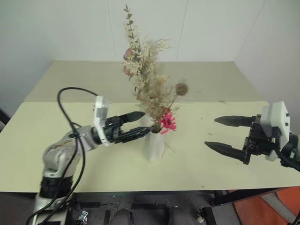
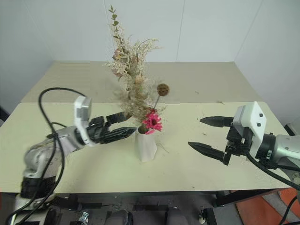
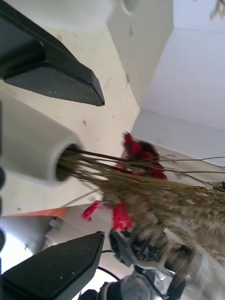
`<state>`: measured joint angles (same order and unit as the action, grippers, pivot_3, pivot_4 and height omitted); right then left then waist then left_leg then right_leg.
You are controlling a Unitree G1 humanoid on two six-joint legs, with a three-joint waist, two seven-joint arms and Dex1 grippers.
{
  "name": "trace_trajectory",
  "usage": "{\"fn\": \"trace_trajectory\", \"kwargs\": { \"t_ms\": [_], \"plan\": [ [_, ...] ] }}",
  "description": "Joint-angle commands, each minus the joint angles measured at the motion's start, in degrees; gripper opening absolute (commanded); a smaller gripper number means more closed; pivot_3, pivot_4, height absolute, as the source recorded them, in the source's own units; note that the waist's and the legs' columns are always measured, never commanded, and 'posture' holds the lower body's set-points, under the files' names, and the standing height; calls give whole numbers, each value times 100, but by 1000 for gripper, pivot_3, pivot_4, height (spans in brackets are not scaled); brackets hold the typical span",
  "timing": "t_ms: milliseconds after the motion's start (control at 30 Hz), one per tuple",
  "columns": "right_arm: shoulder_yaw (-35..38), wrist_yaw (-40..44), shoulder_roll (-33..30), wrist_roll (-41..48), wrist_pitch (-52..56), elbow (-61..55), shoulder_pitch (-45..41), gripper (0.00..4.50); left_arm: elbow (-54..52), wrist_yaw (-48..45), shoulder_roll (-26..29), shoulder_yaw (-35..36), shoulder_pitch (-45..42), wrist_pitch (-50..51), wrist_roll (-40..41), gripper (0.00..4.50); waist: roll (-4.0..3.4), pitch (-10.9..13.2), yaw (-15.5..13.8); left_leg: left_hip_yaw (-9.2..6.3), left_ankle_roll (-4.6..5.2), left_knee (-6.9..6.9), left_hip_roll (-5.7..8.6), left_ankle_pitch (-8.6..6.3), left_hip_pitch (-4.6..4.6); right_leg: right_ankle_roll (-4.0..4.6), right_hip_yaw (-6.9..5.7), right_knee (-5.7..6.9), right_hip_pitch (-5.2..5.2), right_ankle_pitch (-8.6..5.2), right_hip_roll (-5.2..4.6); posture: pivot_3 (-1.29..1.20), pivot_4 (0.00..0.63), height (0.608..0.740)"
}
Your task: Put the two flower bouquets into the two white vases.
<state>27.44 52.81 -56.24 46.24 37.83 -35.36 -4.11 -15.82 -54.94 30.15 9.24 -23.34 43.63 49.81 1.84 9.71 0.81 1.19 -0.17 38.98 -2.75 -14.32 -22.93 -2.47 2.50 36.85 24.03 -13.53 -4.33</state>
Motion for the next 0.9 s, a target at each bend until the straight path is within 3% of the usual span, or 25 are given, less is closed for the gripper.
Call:
{"fn": "trace_trajectory", "kwargs": {
  "t_ms": [33,467,900],
  "plan": [
    [-39,91,-66,-15,-181,25,-170,4500,-464,10,416,380,384,22,151,4478,0,0,-14,0,0,0,0,0,1,0,-1,0,-2,0,0,0,150,740],
    [-520,451,-99,-350,-346,803,-633,4500,-501,-336,1669,1224,881,-734,-319,4478,1,0,-11,4,0,-3,-1,0,0,2,-2,-4,3,-1,0,0,150,740],
    [-356,359,0,-387,-299,892,-285,4500,-679,-322,2075,1750,1313,-883,-291,4478,1,0,-15,7,0,-3,-3,0,1,2,-2,-2,3,-1,0,0,150,740]
  ]
}}
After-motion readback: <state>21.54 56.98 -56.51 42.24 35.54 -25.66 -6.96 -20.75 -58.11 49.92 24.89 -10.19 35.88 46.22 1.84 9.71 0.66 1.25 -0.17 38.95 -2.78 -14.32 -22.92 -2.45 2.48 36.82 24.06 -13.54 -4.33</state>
